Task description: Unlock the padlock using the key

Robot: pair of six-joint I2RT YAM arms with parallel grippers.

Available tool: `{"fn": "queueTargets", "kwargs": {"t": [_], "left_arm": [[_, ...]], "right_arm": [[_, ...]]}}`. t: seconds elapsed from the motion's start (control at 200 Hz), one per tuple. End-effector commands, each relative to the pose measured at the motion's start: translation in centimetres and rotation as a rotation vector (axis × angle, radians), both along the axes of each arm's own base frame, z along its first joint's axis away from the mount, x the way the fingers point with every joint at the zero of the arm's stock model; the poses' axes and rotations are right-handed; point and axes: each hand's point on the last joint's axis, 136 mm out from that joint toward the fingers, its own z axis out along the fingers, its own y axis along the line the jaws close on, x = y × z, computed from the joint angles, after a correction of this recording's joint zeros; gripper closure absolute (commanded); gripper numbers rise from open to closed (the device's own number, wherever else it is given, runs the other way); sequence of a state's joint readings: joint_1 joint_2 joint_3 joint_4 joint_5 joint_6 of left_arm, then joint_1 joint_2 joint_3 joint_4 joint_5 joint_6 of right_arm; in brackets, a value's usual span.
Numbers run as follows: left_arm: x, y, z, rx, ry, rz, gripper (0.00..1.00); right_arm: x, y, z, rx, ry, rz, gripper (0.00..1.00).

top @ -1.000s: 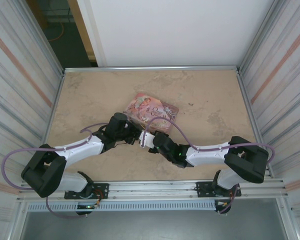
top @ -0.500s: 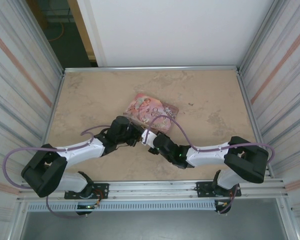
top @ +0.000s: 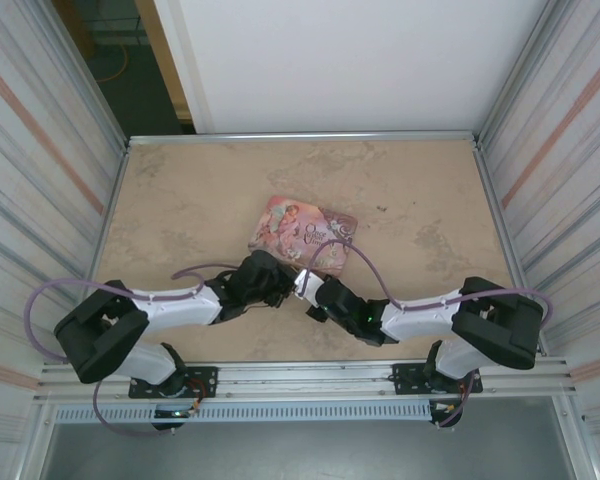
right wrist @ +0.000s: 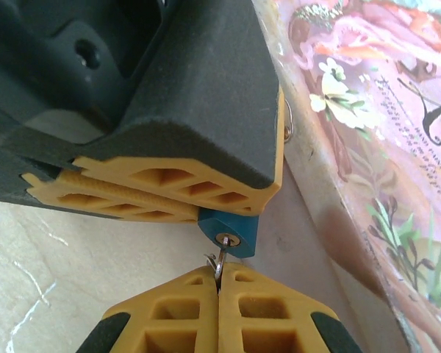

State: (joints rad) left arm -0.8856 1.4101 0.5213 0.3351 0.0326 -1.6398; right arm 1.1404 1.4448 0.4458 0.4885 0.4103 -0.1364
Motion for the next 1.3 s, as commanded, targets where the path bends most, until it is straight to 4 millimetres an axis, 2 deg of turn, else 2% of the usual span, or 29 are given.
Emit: {"fn": "queueTargets", "kwargs": {"t": [0.0,0.09,0.155,0.301,0.396,0.591,0.751,0.952,1.112,1.268,1.298], "left_arm": [[-2.2,-3.5,1.7,-0.096,0.004,-0.128,1.00],[-2.2,-3.7,1.5,-0.078,0.003,-0.136,1.00],[-2.2,-3.5,1.4,-0.066,0.001,-0.136,0.95],[-2.1,-2.8,1.1,-0.031,-0.010,-0.125,0.75],[-2.0,-2.4,1.6,-0.015,-0.050,-0.127,0.59],[-1.5,-0.1,2.9,0.063,-0.125,-0.110,0.46],[-1.1,2.2,5.2,0.152,-0.220,-0.096,0.43],[-0.4,4.4,10.2,0.306,-0.417,-0.136,0.41],[0.2,4.9,13.9,0.377,-0.558,-0.164,0.40],[0.6,4.9,15.5,0.426,-0.620,-0.186,0.40],[0.7,4.9,15.7,0.429,-0.628,-0.187,0.40]], "right_arm": [[0.5,0.1,1.6,0.102,-0.001,-0.046,1.00],[0.3,-0.3,1.3,0.104,0.011,-0.050,1.00],[0.2,-0.6,1.0,0.107,0.021,-0.054,1.00],[0.1,-0.9,0.6,0.121,0.051,-0.057,1.00],[-0.1,-1.1,0.3,0.130,0.074,-0.058,1.00],[-0.7,-1.7,0.1,0.152,0.122,-0.059,1.00],[-1.2,-2.5,0.2,0.190,0.183,-0.062,1.00],[-1.3,-4.0,0.5,0.264,0.347,-0.125,1.00],[-1.5,-5.5,1.4,0.402,0.477,-0.192,1.00],[-2.1,-6.6,1.4,0.474,0.629,-0.258,1.00],[-2.1,-6.7,2.1,0.499,0.641,-0.261,1.00]]}}
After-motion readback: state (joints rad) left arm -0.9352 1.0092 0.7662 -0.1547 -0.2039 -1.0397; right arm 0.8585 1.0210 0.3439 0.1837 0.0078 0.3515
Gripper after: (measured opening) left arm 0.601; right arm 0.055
